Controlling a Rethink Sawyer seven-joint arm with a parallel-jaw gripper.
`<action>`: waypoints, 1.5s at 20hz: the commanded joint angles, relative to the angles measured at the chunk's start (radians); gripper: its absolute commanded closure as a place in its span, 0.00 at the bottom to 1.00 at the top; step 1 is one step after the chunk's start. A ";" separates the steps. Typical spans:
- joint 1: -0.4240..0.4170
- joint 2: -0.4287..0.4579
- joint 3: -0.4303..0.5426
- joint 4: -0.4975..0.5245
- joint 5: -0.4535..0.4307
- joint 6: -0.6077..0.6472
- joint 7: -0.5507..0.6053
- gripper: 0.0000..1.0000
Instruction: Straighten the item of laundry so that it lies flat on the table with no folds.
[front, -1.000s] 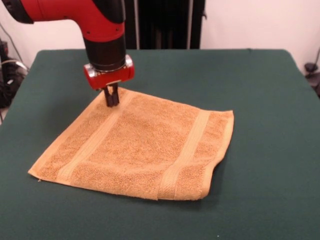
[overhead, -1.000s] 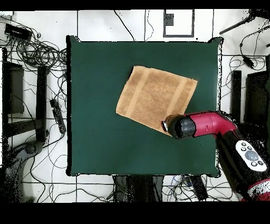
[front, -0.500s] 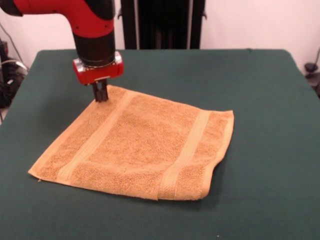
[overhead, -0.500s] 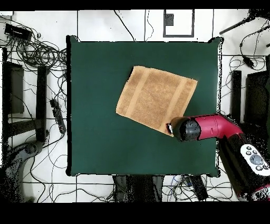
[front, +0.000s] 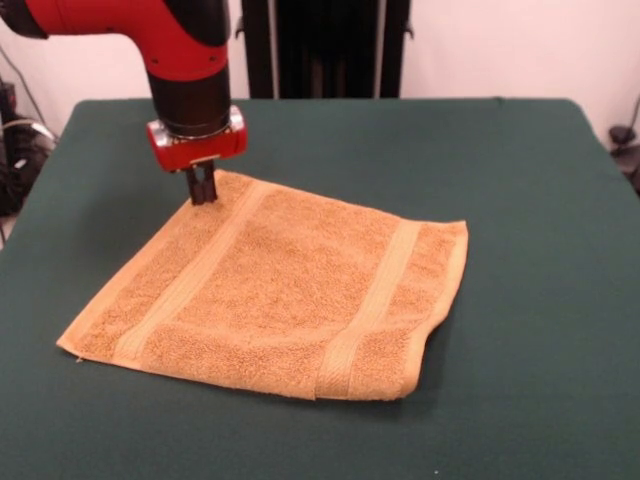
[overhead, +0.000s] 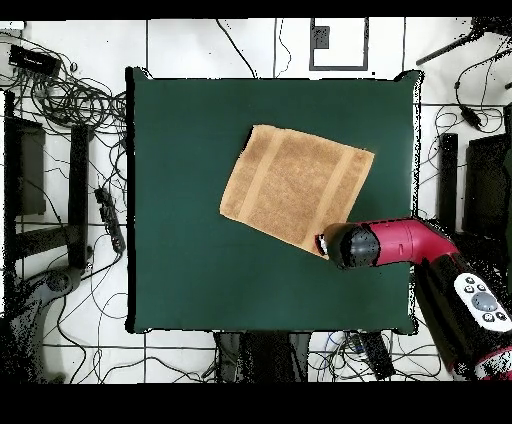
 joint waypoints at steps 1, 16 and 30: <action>0.054 0.106 0.000 -0.001 0.019 -0.098 0.092 1.00; 0.189 0.345 -0.116 -0.306 -0.050 0.159 -0.007 1.00; 0.250 0.464 -0.154 -0.481 -0.099 0.366 -0.036 1.00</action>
